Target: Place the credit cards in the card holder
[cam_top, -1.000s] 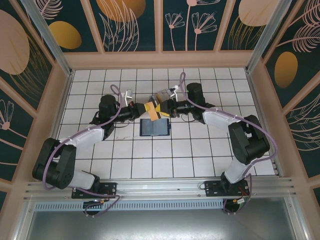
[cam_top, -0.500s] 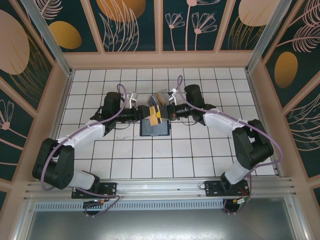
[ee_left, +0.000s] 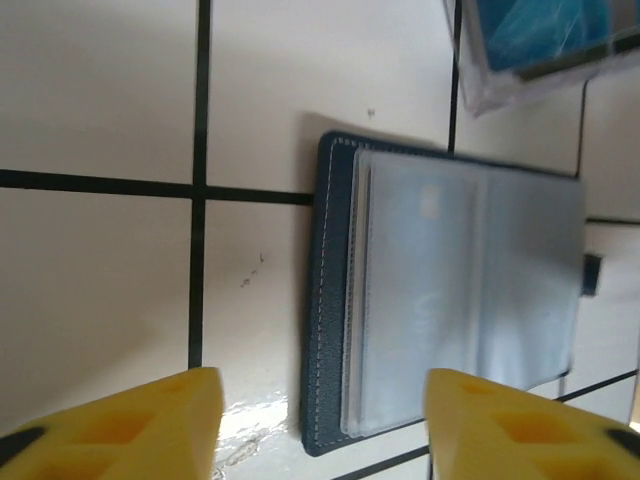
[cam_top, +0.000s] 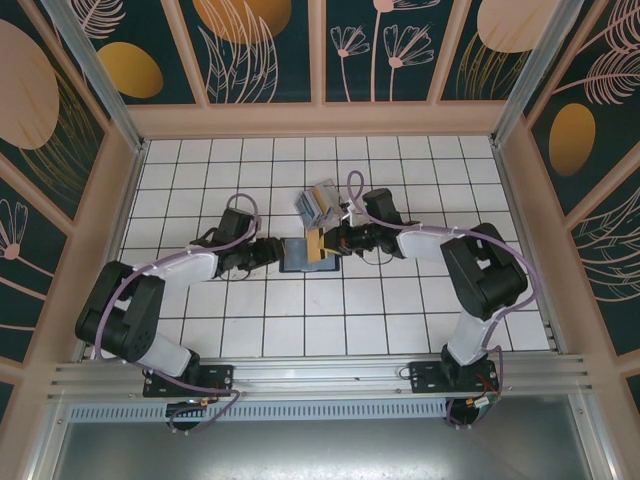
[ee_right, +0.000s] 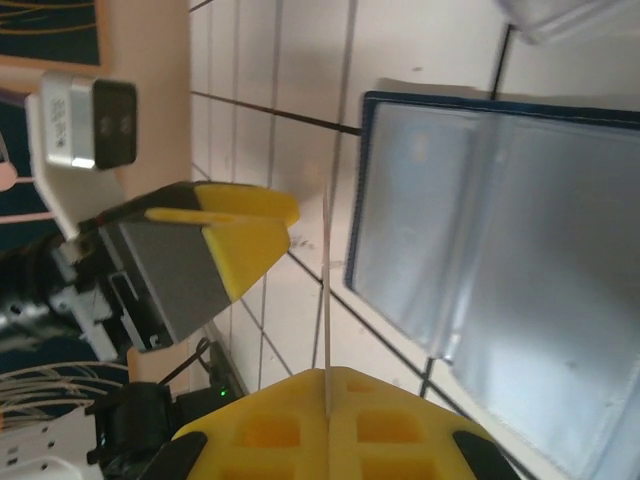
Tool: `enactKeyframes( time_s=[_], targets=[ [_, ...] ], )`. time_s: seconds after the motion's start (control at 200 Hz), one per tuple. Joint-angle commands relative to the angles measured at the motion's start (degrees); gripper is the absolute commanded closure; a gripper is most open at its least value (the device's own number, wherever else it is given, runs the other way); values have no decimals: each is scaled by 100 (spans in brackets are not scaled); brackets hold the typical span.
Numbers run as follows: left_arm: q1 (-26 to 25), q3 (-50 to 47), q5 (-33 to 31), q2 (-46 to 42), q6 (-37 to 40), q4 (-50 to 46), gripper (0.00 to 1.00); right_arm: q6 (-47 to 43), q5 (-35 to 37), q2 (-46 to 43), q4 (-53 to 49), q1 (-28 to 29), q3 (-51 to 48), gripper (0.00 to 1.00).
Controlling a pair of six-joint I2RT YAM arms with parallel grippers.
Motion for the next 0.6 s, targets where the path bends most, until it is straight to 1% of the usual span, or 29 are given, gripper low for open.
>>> enactKeyframes(
  time_s=[0.0,0.075,0.145,0.355,0.47,0.51,0.596],
  targets=[
    [-94,78,-188,196,47,101,50,119,157,144,384,-49,-63,100],
    [-100,118,-361,208,113,60,54,33,154,296,291,-85,41,100],
    [-112,139,-467,218,154,39,54,-36,116,461,288,-105,98,100],
    [-130,108,-400,272,150,222,54,251,-134,892,850,-89,37,100],
    [-126,167,-363,379,132,233,55,201,-214,956,745,-66,141,100],
    [-126,196,-370,407,114,216,56,183,-242,952,683,-82,176,100],
    [-134,188,-411,436,38,256,62,182,-323,927,656,-113,228,100]
  ],
)
